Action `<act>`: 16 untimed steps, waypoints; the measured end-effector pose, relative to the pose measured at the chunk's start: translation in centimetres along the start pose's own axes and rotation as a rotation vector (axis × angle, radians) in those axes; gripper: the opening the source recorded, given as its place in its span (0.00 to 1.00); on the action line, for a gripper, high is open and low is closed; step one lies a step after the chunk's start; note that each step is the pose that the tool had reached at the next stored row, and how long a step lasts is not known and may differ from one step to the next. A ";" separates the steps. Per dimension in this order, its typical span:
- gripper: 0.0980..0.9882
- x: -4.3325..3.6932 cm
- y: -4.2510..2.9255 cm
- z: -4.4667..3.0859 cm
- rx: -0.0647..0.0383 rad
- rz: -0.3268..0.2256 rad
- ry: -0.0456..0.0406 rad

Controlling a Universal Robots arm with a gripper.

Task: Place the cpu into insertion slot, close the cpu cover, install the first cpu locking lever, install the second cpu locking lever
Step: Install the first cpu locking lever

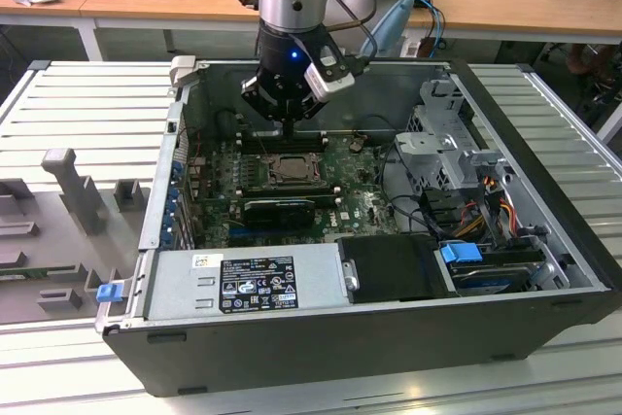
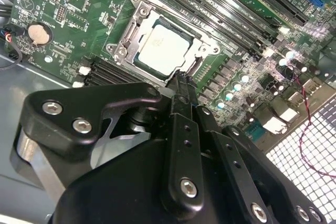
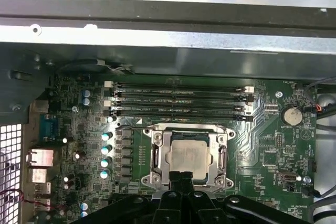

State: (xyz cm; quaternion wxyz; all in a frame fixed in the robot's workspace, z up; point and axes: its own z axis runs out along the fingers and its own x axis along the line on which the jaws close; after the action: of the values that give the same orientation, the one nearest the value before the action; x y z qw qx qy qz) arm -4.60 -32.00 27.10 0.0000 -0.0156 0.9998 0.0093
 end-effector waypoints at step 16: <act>0.01 5.78 0.50 0.17 -0.008 -0.004 -0.0095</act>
State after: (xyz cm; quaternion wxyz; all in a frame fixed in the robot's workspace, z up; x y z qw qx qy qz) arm -10.40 -31.68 26.94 0.0047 -0.0176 0.9997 0.0135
